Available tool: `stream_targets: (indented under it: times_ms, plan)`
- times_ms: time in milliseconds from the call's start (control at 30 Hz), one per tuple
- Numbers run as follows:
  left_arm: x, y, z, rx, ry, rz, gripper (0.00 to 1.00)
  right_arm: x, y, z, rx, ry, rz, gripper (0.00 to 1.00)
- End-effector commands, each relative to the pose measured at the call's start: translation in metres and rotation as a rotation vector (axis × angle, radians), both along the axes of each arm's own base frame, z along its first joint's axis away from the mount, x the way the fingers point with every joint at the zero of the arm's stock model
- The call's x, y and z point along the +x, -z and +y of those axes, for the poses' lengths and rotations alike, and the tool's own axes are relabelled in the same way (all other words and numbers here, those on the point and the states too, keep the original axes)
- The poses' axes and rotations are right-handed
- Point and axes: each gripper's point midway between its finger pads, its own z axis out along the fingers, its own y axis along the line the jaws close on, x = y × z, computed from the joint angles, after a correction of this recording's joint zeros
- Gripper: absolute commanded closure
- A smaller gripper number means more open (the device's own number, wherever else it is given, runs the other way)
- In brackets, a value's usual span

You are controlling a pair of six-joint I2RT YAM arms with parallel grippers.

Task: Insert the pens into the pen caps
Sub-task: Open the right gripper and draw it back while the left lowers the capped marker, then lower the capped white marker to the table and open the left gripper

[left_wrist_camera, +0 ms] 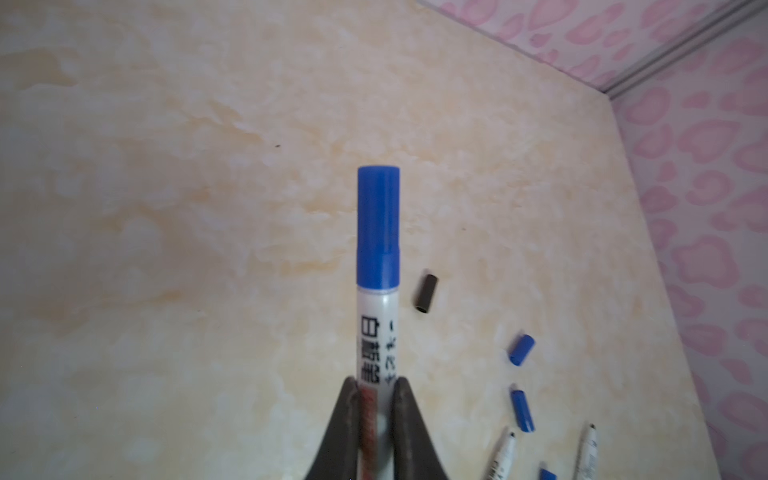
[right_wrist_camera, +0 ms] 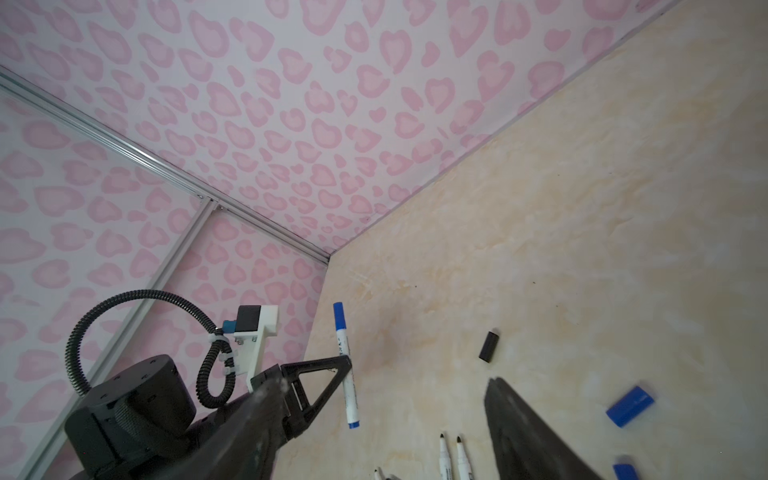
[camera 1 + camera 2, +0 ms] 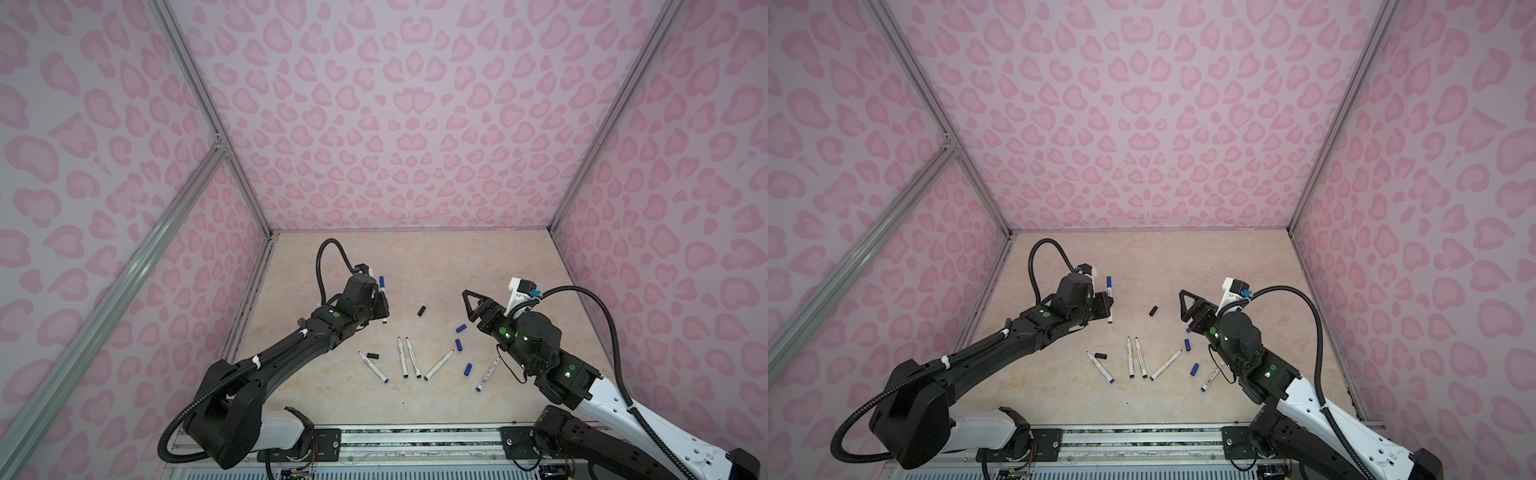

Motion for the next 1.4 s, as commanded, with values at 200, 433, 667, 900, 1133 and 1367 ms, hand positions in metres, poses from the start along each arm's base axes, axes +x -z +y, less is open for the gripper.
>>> stream_targets:
  times_ms: [200,433,667,900,1133,1367]
  plan:
    - [0.005,0.059,0.086,0.190,-0.267,0.157,0.96,0.005,0.043,-0.006,-0.174,0.018,0.095,0.22]
    - [0.008,0.100,0.101,0.261,-0.308,0.298,0.96,0.010,0.055,0.001,-0.212,-0.001,0.124,0.22]
    - [0.009,0.106,0.105,0.285,-0.322,0.314,0.97,0.012,0.059,0.001,-0.226,0.002,0.132,0.22]
    - [0.008,0.115,0.106,0.311,-0.312,0.344,0.97,0.013,0.062,0.001,-0.230,0.001,0.134,0.22]
    - [0.010,0.114,0.106,0.295,-0.327,0.339,0.91,0.009,0.068,0.005,-0.228,-0.037,0.142,0.21]
    - [0.005,0.118,0.108,0.310,-0.325,0.357,0.81,0.011,0.071,0.015,-0.250,-0.079,0.151,0.20]
